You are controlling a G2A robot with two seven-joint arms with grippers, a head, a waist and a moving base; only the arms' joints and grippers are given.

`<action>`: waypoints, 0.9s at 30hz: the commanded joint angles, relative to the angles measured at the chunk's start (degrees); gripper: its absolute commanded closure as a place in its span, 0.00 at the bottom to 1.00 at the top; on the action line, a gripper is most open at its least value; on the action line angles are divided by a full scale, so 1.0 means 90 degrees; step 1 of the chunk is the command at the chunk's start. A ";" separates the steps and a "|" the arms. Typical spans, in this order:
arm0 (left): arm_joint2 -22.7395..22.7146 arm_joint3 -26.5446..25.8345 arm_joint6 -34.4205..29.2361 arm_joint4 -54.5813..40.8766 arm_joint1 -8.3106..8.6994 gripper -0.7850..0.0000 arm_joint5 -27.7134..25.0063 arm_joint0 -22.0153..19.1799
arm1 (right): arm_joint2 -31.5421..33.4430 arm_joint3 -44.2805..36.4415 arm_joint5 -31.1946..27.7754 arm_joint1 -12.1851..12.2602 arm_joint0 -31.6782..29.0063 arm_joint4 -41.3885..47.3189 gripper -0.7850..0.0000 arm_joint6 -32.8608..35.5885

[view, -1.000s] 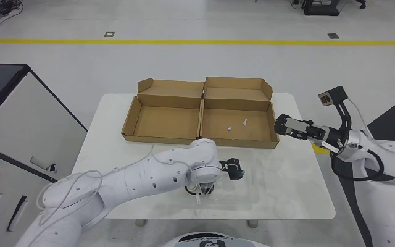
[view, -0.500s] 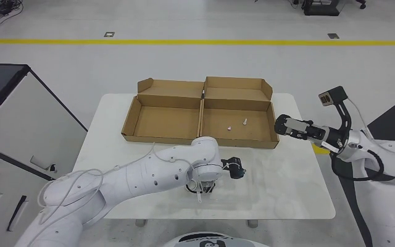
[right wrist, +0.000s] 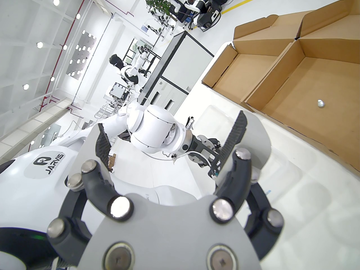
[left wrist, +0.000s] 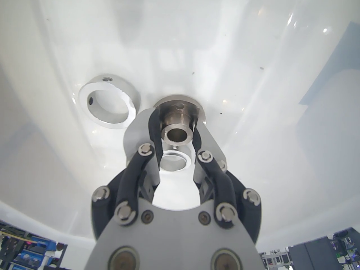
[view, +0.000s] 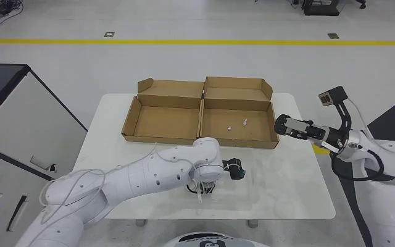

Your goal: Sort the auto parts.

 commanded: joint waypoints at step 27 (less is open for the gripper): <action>-0.0003 -0.2058 0.0000 -0.0298 0.0802 1.00 0.1009 -0.0847 | 0.0000 0.0000 0.0000 0.0000 0.0000 0.0000 0.00 0.0000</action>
